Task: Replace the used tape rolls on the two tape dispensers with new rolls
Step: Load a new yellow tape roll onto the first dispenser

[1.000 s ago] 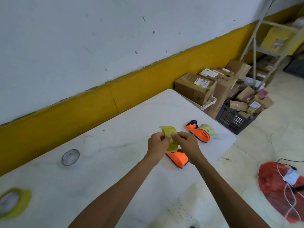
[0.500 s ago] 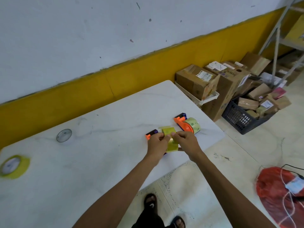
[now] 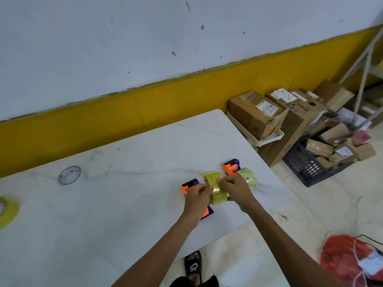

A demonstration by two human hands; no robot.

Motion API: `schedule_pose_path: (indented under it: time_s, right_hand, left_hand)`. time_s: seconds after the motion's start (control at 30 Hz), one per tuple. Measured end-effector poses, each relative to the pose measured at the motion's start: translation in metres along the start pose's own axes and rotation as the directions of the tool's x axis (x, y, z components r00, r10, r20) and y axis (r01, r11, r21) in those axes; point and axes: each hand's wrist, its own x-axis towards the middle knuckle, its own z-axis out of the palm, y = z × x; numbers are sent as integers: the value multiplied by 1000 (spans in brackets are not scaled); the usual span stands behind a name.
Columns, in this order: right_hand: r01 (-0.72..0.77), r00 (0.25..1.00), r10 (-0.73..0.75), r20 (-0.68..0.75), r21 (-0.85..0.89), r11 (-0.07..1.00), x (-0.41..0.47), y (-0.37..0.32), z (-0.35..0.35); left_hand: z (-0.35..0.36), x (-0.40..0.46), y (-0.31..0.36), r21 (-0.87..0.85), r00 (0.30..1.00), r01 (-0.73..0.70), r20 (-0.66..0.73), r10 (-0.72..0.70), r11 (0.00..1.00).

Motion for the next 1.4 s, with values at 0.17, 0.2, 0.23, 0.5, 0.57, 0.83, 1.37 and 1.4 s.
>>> schedule_pose_path:
  time_s: [0.17,0.2,0.23,0.5,0.57,0.83,1.37,1.4]
  right_hand:
    - [-106,994,107,-26,28,994,21,-3,-6]
    - [-115,993,115,-25,23,993,24,-1,-5]
    - [-117,993,117,-21,14,993,27,2,-4]
    - [-124,983,131,125,-65,990,55,21,7]
    - [-105,978,116,173,-72,992,60,25,6]
    - [-18,958,59,282,-146,989,72,35,-8]
    - [188,931,-86,355,-262,947,55,37,14]
    - [215,922,-101,374,-280,936,54,37,19]
  left_hand:
    - [-19,17,-19,165,987,-8,-155,33,986]
    - [-24,19,-27,219,981,0,-190,42,976]
    - [-27,21,-34,253,977,11,-209,43,967]
    - [-12,15,-68,275,926,143,-377,-30,951]
    - [-5,16,-67,229,917,192,-389,-91,954]
    - [4,20,-37,-106,843,299,-436,-315,948]
    - [19,22,-14,-412,800,280,-399,-448,867]
    - [21,22,-15,-406,797,286,-402,-451,868]
